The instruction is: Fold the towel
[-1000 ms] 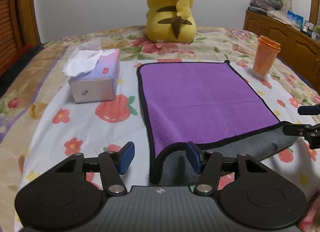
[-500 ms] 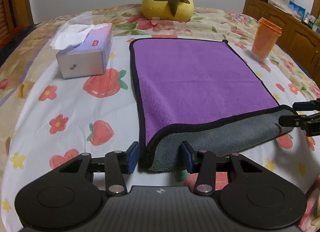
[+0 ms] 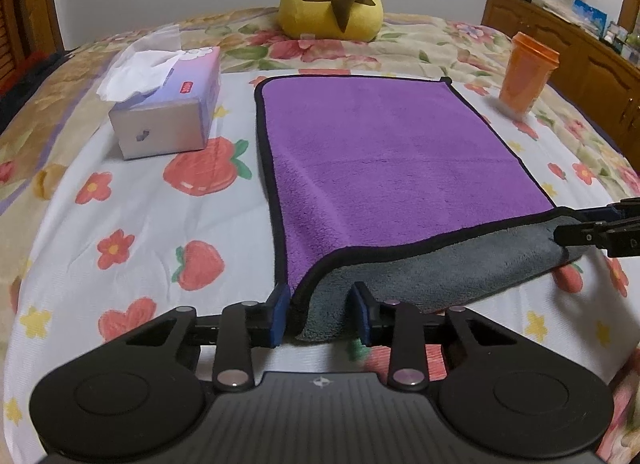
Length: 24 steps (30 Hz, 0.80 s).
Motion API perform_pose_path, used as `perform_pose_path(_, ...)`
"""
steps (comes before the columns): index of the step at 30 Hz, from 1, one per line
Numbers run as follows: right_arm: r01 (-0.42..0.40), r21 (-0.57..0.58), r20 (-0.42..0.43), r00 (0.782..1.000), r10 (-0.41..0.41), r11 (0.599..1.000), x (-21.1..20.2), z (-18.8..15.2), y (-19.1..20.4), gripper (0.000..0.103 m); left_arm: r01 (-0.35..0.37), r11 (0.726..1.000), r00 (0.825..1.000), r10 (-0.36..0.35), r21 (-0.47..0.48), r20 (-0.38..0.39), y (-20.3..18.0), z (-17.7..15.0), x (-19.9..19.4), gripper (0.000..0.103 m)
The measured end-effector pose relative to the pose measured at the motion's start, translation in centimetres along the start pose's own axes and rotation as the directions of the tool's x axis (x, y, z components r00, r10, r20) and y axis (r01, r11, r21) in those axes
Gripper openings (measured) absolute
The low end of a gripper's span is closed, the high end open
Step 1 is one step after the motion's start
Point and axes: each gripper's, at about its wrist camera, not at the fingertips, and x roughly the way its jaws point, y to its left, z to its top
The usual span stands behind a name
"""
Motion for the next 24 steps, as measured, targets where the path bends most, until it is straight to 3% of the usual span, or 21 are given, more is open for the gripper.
perform_pose_path(6, 0.012, -0.003, -0.005, 1.000, -0.012, 1.000, -0.01, 0.06, -0.26, 0.025, -0.002, 1.000, 1.000, 0.002, 0.004, 0.000, -0.04, 0.01, 0.04, 0.037)
perform_pose_path(10, 0.012, -0.006, -0.006, 1.000, -0.012, 1.000, -0.08, 0.07, -0.33, 0.021, -0.006, 1.000, 1.000, 0.006, 0.010, 0.001, -0.12, -0.02, 0.07, 0.037)
perform_pose_path(15, 0.013, -0.023, -0.009, 1.000, -0.014, 1.000, -0.09, 0.07, -0.33, 0.005, 0.000, 1.000, 1.000, 0.000, 0.008, 0.001, -0.10, -0.02, 0.05, 0.034)
perform_pose_path(19, 0.018, -0.027, -0.007, 1.000, -0.018, 0.999, -0.10, 0.07, -0.49, 0.004, 0.019, 1.000, 1.000, -0.019, 0.011, 0.006, -0.18, 0.03, -0.11, 0.015)
perform_pose_path(24, 0.015, -0.022, 0.012, 1.000, -0.015, 1.000, -0.31, 0.19, -0.71, 0.004, 0.012, 1.000, 0.999, -0.013, 0.028, 0.032, -0.44, 0.14, -0.70, 0.011)
